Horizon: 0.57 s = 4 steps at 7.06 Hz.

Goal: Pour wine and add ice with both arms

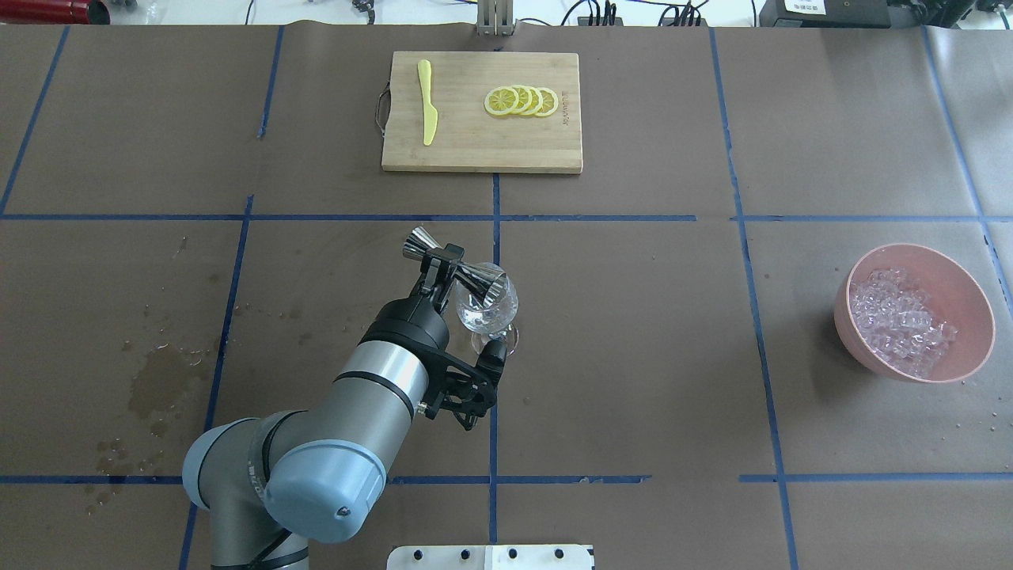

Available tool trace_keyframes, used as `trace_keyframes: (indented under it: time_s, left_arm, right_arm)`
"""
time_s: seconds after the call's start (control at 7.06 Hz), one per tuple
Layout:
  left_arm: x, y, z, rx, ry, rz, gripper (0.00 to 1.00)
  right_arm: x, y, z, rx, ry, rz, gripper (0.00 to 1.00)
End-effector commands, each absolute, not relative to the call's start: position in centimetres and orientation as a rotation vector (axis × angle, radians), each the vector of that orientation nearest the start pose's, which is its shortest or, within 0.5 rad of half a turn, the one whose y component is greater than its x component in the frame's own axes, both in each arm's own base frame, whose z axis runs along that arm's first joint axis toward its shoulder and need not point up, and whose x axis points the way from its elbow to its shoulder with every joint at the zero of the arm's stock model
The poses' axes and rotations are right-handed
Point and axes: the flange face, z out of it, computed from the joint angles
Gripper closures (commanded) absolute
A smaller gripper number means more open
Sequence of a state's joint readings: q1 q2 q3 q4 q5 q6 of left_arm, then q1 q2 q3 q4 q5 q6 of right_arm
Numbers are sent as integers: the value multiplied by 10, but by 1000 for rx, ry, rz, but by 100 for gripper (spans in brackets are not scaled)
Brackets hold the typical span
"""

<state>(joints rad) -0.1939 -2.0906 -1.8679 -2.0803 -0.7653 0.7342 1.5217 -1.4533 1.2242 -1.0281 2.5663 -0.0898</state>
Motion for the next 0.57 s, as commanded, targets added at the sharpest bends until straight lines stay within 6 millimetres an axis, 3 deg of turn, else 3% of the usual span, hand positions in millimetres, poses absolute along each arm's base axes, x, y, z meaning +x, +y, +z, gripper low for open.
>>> trace_keyframes:
  time_s: [0.0,0.28,0.42]
  left_arm:
    - [498,-313,146,1528,-243,1158,100]
    - [471,-316,131,1561,-193,1070,100]
    - [469,-315,143,1541,-102,978,100]
  right_arm:
    - [23,-545,694,307,-984,-281,0]
    - [23,-546,693,310,-984,-283,0]
    - [23,-546,693,310,-984,-283,0]
